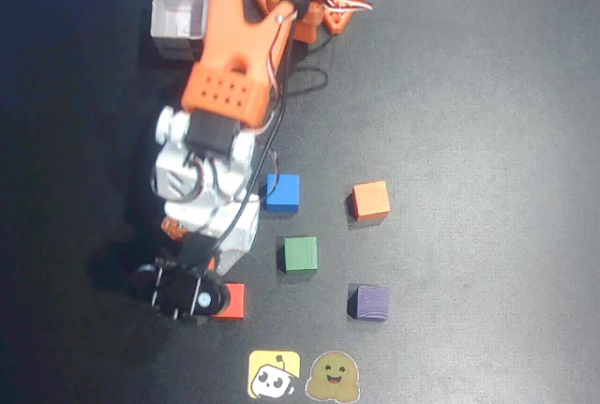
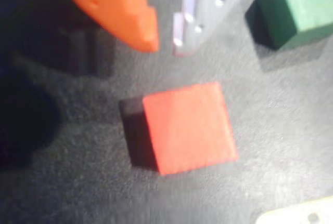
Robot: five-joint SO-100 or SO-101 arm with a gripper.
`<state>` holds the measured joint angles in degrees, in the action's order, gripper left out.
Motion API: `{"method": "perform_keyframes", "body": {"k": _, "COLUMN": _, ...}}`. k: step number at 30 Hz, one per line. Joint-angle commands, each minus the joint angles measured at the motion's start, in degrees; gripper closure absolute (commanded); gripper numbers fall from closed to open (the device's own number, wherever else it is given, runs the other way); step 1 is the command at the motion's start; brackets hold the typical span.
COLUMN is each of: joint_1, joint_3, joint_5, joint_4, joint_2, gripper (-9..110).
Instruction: Put the red cube on top of the green cube.
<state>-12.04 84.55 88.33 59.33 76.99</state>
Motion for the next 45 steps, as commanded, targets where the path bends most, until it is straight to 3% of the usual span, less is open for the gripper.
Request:
{"method": "perform_keyframes", "body": {"k": 1, "joint_1": 0.88, "joint_3": -5.36, "joint_5": 0.35, "joint_4": -0.70, "joint_2": -1.49, "gripper": 100}}
{"method": "perform_keyframes", "body": {"k": 12, "joint_1": 2.64, "joint_3": -10.63, "joint_5": 0.26, "joint_4": -0.70, "joint_2": -6.77, "gripper": 89}}
{"method": "perform_keyframes", "body": {"k": 14, "joint_1": 3.08, "joint_3": -11.07, "joint_5": 0.79, "joint_4": -0.70, "joint_2": -7.29, "gripper": 82}}
{"method": "perform_keyframes", "body": {"k": 45, "joint_1": 5.19, "joint_3": -11.51, "joint_5": 5.19, "joint_4": -2.29, "joint_2": -12.39, "gripper": 78}}
